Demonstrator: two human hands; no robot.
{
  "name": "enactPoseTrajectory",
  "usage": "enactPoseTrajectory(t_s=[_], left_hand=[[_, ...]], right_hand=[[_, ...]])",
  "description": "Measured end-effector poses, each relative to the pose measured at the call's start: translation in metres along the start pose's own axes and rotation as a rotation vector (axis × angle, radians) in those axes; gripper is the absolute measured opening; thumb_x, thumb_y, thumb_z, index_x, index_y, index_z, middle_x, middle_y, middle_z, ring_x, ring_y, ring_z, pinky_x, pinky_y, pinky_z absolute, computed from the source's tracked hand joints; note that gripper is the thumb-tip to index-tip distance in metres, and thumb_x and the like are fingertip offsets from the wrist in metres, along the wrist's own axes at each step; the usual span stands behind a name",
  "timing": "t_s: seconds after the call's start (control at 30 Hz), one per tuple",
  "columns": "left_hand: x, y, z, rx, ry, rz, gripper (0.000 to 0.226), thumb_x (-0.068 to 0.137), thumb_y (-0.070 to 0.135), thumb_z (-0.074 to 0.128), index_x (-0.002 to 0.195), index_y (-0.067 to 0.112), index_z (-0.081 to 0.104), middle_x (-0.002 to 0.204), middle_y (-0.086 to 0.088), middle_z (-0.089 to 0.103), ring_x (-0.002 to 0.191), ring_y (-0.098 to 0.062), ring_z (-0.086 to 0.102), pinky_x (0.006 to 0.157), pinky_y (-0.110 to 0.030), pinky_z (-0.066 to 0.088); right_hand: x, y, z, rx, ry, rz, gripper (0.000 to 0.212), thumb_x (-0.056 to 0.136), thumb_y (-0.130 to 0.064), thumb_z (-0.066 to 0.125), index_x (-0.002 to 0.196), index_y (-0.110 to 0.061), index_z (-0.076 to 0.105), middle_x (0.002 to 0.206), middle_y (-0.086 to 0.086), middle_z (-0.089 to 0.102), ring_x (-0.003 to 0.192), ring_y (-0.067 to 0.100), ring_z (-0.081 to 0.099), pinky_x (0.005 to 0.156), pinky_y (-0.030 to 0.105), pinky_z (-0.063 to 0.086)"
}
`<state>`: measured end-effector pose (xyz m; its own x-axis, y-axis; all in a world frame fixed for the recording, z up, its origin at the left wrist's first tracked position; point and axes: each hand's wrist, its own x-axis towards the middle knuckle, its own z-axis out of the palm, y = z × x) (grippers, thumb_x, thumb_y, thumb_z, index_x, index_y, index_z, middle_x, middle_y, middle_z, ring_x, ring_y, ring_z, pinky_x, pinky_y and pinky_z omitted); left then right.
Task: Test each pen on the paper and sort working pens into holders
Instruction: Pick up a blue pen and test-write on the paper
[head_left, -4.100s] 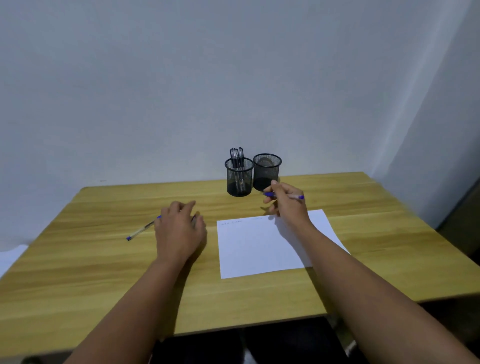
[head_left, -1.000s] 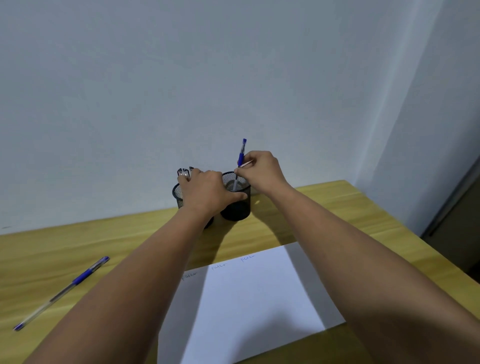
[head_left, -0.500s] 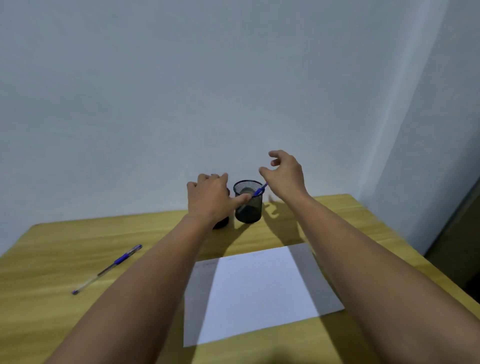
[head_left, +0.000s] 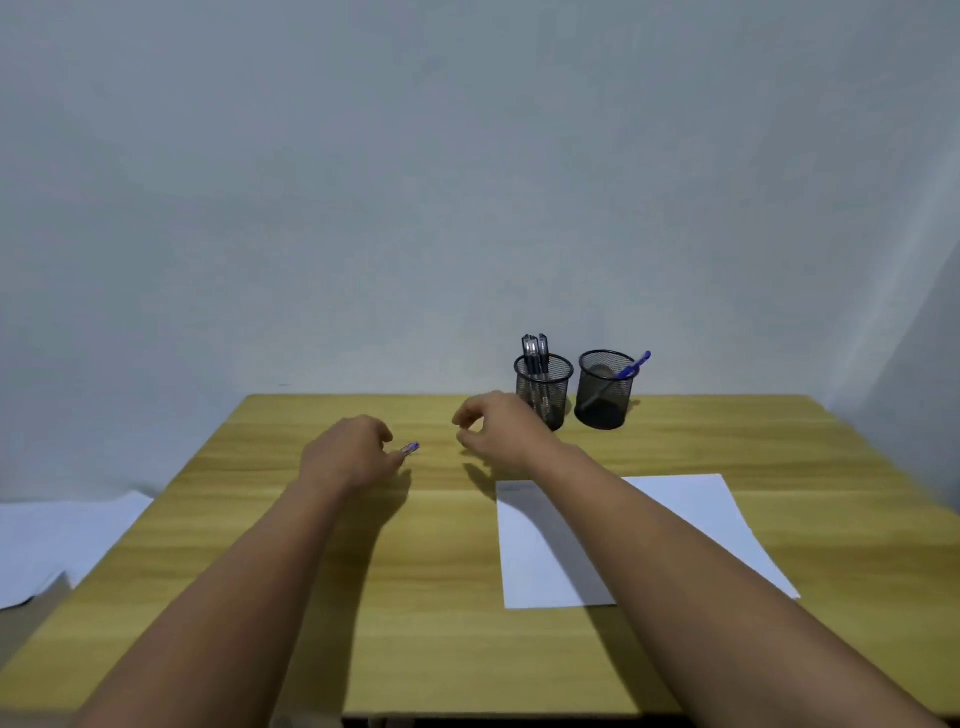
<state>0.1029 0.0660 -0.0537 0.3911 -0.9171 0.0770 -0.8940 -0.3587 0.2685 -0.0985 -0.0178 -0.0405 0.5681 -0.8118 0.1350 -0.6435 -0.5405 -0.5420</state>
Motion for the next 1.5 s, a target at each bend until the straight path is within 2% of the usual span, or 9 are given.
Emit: enactPoseTrajectory(t_s=[0.17,0.47,0.6,0.77,0.9,1.0,1.3,1.43,1.5], left_hand=[[-0.005,-0.039,0.019,-0.02,-0.03,-0.015,0.021,0.082,0.046,0.065,0.096,0.032,0.073,0.093,0.011,0.071,0.086,-0.014,0.066,0.076,-0.035,0.059],[-0.004,-0.04,0.026,-0.034,0.036,0.144,0.014,0.092,0.036,0.063,0.101,0.033,0.073,0.1,0.011,0.069,0.094,-0.016,0.065,0.071,-0.033,0.054],[-0.013,-0.029,0.014,-0.098,0.302,0.233,0.037,0.09,0.038,0.065,0.126,0.029,0.066,0.115,0.005,0.067,0.107,-0.022,0.058,0.083,-0.041,0.052],[-0.016,0.008,-0.013,-0.419,0.381,0.146,0.046,0.093,0.046,0.062,0.134,0.026,0.059,0.118,0.01,0.066,0.114,-0.021,0.056,0.094,-0.046,0.049],[-0.028,0.047,-0.024,-0.658,0.121,0.178,0.04,0.096,0.057,0.055,0.109,0.023,0.071,0.097,0.01,0.072,0.096,-0.014,0.065,0.085,-0.038,0.053],[-0.042,0.075,-0.027,-0.722,0.014,0.254,0.042,0.101,0.053,0.049,0.09,0.019,0.071,0.078,0.007,0.072,0.078,-0.014,0.064,0.065,-0.03,0.045],[-0.05,0.114,-0.006,-0.872,-0.118,0.293,0.047,0.106,0.041,0.041,0.07,0.013,0.053,0.066,-0.001,0.058,0.063,-0.019,0.046,0.067,-0.035,0.036],[-0.04,0.103,-0.006,-0.817,-0.208,0.242,0.044,0.104,0.043,0.042,0.07,0.017,0.044,0.063,0.001,0.054,0.064,-0.018,0.041,0.069,-0.034,0.033],[-0.036,0.075,-0.005,-0.74,-0.154,0.196,0.044,0.104,0.042,0.044,0.071,0.014,0.049,0.067,-0.001,0.058,0.064,-0.019,0.046,0.065,-0.031,0.036]], right_hand=[[0.016,-0.024,0.057,-0.128,-0.083,-0.114,0.044,0.105,-0.02,0.058,0.147,-0.03,0.058,0.153,-0.004,0.058,0.136,0.022,0.055,0.11,0.042,0.05],[0.032,-0.031,0.088,-0.364,-0.128,-0.19,0.03,0.103,-0.016,0.057,0.126,-0.026,0.074,0.114,0.001,0.063,0.102,0.027,0.064,0.082,0.043,0.058],[0.022,-0.019,0.064,-0.38,-0.036,-0.135,0.027,0.103,-0.017,0.059,0.125,-0.023,0.072,0.116,0.003,0.058,0.097,0.029,0.063,0.081,0.043,0.055],[0.008,-0.014,0.003,0.351,0.173,0.191,0.012,0.09,-0.013,0.073,0.082,-0.019,0.066,0.085,0.004,0.073,0.074,0.023,0.07,0.064,0.029,0.051],[-0.019,-0.021,-0.045,0.904,0.144,0.294,0.01,0.094,-0.014,0.077,0.095,-0.013,0.067,0.087,0.004,0.079,0.069,0.016,0.072,0.055,0.024,0.051],[-0.034,-0.016,-0.062,0.986,0.139,0.3,0.015,0.093,-0.019,0.077,0.103,-0.011,0.069,0.088,0.004,0.081,0.07,0.015,0.071,0.053,0.023,0.046],[-0.055,0.009,-0.052,1.2,0.181,0.428,0.018,0.101,-0.023,0.07,0.086,-0.012,0.067,0.06,0.0,0.066,0.046,0.008,0.056,0.043,0.019,0.042],[-0.042,0.049,-0.054,1.607,0.519,0.618,0.023,0.104,-0.008,0.06,0.081,-0.007,0.06,0.05,0.004,0.055,0.034,0.009,0.048,0.035,0.016,0.037],[-0.046,0.084,-0.075,1.563,0.709,0.688,0.021,0.102,-0.008,0.061,0.081,-0.008,0.059,0.054,0.005,0.055,0.035,0.01,0.047,0.036,0.015,0.034]])
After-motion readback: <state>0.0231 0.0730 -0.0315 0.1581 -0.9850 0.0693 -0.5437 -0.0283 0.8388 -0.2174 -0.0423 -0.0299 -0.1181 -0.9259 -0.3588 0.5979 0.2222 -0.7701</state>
